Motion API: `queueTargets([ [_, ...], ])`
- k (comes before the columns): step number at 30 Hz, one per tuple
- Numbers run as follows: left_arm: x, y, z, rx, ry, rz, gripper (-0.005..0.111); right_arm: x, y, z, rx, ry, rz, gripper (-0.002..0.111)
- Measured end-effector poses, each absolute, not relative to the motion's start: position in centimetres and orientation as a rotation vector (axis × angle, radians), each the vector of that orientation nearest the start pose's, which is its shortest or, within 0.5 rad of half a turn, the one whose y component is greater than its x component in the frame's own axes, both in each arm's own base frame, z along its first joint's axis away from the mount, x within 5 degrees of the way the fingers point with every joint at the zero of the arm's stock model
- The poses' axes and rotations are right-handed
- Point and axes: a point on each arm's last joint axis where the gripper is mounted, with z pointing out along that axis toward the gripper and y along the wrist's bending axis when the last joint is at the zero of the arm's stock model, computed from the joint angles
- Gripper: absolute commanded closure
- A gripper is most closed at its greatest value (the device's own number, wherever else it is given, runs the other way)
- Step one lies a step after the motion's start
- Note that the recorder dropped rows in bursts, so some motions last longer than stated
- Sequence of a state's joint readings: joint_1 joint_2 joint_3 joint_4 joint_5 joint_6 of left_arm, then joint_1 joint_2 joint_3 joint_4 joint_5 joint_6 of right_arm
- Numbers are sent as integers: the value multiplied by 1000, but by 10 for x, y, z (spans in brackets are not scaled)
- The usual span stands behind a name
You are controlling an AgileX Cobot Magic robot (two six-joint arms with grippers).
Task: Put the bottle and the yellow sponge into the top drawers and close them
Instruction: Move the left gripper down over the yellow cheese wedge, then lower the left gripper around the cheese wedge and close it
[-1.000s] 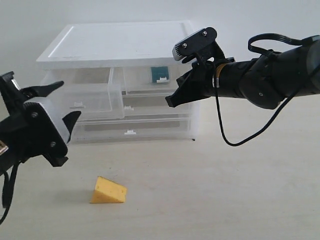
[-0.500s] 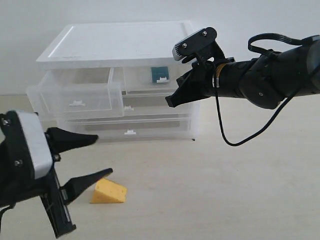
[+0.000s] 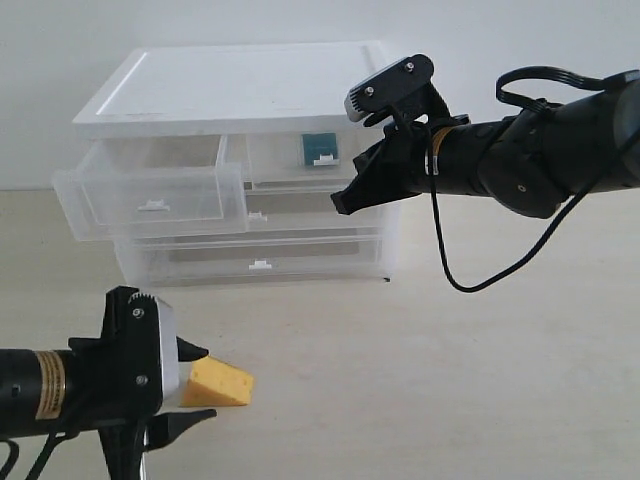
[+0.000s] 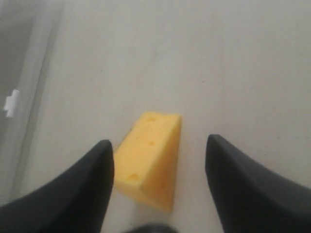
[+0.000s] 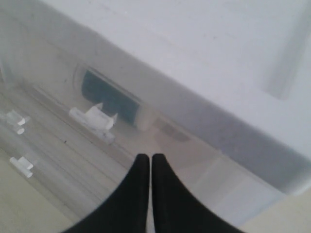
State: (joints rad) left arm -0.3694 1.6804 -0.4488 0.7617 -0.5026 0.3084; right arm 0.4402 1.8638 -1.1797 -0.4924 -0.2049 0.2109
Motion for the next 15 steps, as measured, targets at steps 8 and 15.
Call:
queueTargets([
  [8,247,-122,122,1530,1640,36,55,377,187,223,-753,1842,204,108],
  [15,248,-124,109,1555,1660,-1,55,377,187,223,-753,1842,204,108],
])
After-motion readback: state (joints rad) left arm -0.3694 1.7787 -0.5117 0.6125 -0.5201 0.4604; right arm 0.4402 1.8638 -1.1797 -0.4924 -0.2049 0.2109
